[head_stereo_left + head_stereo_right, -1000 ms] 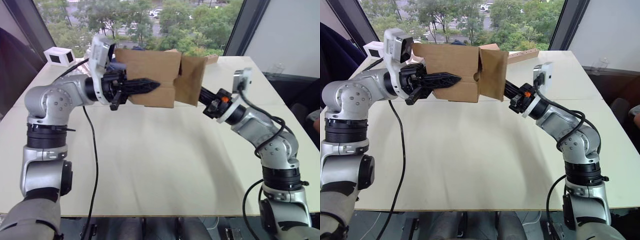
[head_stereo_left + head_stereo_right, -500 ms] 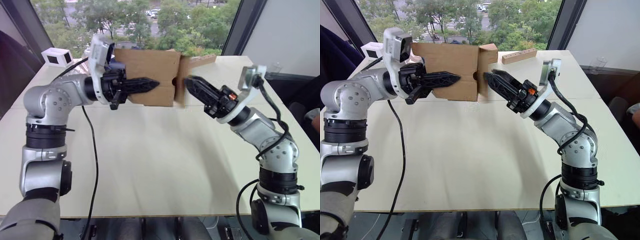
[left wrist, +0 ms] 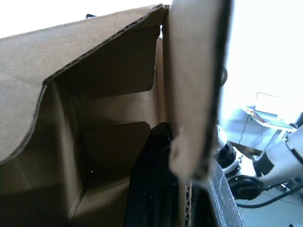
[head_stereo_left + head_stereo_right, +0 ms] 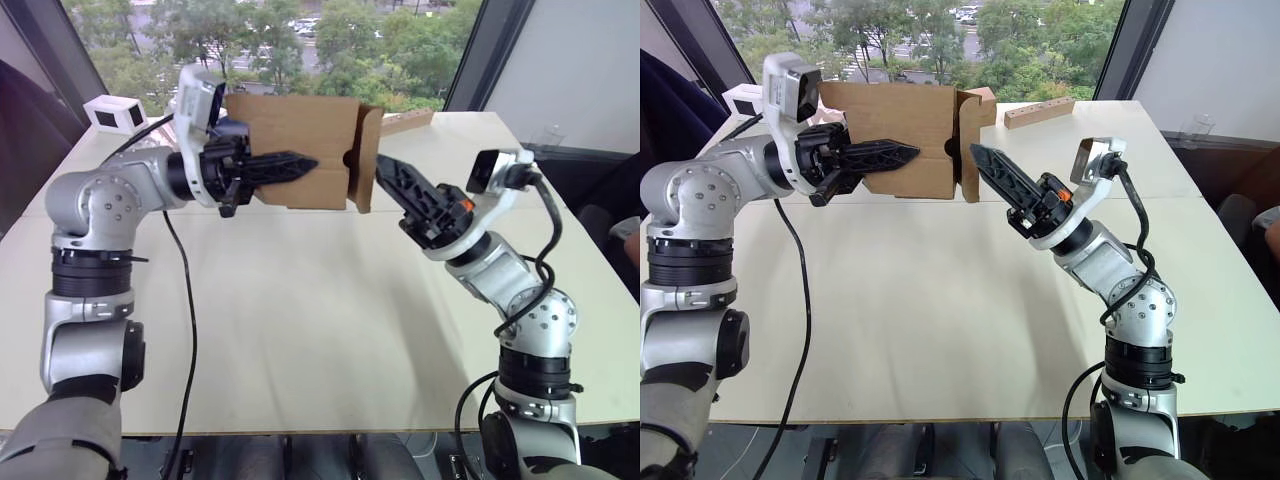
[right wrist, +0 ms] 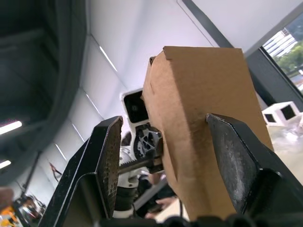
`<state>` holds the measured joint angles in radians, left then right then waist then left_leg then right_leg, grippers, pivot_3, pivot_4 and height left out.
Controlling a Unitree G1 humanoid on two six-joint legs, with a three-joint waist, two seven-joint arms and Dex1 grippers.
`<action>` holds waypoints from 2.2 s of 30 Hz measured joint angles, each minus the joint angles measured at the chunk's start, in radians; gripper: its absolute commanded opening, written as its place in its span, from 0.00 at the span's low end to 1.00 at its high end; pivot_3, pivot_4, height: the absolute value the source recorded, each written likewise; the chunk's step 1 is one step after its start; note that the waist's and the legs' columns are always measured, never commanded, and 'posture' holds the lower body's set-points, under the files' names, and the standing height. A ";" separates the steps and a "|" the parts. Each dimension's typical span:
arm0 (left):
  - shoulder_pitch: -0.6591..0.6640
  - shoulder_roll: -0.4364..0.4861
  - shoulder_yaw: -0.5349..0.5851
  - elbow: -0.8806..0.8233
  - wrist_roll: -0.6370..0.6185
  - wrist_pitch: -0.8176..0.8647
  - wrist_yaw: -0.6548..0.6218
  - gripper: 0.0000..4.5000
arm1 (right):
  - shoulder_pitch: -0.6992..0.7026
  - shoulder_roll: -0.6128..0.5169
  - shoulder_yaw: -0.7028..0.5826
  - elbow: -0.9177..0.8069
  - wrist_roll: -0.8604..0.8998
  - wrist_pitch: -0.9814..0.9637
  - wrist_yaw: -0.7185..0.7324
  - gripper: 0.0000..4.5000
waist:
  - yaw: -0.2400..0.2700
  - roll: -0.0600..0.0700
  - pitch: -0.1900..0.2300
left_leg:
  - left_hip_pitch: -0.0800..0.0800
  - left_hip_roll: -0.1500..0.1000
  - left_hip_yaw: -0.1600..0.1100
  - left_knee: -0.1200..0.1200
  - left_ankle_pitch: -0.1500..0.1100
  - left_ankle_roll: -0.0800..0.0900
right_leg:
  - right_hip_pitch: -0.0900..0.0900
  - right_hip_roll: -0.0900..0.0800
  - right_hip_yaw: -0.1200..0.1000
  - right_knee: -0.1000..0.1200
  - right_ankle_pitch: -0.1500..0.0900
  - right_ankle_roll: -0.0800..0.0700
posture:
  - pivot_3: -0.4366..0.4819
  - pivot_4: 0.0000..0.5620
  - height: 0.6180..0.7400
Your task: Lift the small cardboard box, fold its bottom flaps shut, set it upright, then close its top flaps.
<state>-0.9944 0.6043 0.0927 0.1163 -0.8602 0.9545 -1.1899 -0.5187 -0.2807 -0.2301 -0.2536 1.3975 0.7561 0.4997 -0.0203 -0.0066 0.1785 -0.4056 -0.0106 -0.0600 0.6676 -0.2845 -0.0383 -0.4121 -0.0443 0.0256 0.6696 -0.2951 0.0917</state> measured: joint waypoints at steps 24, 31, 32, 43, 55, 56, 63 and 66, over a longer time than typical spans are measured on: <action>0.000 0.000 0.001 0.000 -0.008 0.003 0.013 0.00 | -0.001 0.071 0.024 0.041 -0.083 -0.056 -0.023 0.27 | 0.000 0.000 0.000 | 0.000 0.000 0.000 0.000 0.000 0.000 | 0.000 0.000 0.000 0.001 0.000 0.000 | 0.48 0.27 1.00; 0.002 0.000 0.002 0.000 -0.016 0.003 0.022 0.00 | -0.001 0.099 0.021 0.044 -0.090 -0.085 -0.036 0.27 | 0.000 0.000 0.000 | 0.000 0.000 0.000 0.000 0.000 0.000 | 0.000 0.000 0.000 0.001 0.000 0.000 | 0.48 0.27 1.00; 0.003 0.000 0.002 0.000 -0.016 0.003 0.023 0.00 | -0.001 0.100 0.021 0.044 -0.090 -0.085 -0.037 0.27 | 0.000 0.000 0.000 | 0.000 0.000 0.000 0.000 0.000 0.000 | 0.000 0.000 0.000 0.001 0.000 0.000 | 0.48 0.27 1.00; 0.006 -0.020 0.003 -0.001 -0.017 0.001 0.040 0.00 | -0.001 0.155 0.060 0.021 -0.117 -0.101 -0.072 0.27 | -0.001 0.000 0.000 | 0.000 0.000 0.000 0.000 0.000 0.000 | -0.001 0.000 0.000 0.001 0.000 0.000 | 0.48 0.27 1.00; 0.007 -0.029 0.018 0.000 -0.017 0.001 0.043 0.00 | 0.035 0.172 0.074 -0.049 -0.087 -0.074 -0.085 0.27 | 0.000 0.000 0.000 | 0.000 0.000 0.000 0.000 0.000 0.000 | -0.001 0.000 0.000 0.001 0.000 0.000 | 0.48 0.27 1.00; 0.007 -0.030 0.019 0.000 -0.017 0.001 0.043 0.00 | 0.038 0.173 0.074 -0.054 -0.086 -0.073 -0.088 0.27 | 0.000 0.000 0.000 | 0.000 0.000 0.000 0.000 0.000 0.000 | -0.001 0.000 0.000 0.001 0.000 0.000 | 0.48 0.27 1.00; 0.007 -0.039 0.020 0.003 -0.016 0.000 0.044 0.00 | 0.045 0.188 0.074 -0.056 -0.067 -0.076 -0.109 0.16 | -0.001 0.000 0.000 | 0.000 0.000 0.000 0.000 0.000 0.000 | -0.001 0.000 0.000 0.001 0.000 0.000 | 0.48 0.27 1.00; 0.007 -0.040 0.022 0.003 -0.016 0.000 0.043 0.00 | 0.050 0.193 0.074 -0.056 -0.059 -0.080 -0.116 0.01 | -0.001 0.000 0.000 | 0.000 0.000 0.000 0.000 0.000 0.000 | -0.001 0.000 0.000 0.001 0.000 0.000 | 0.48 0.27 1.00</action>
<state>-0.9870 0.5645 0.1145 0.1192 -0.8766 0.9544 -1.1465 -0.4689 -0.0880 -0.1564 -0.3091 1.3380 0.6765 0.3839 -0.0210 -0.0065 0.1784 -0.4056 -0.0107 -0.0599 0.6675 -0.2844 -0.0386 -0.4129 -0.0444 0.0258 0.6709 -0.2951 0.0917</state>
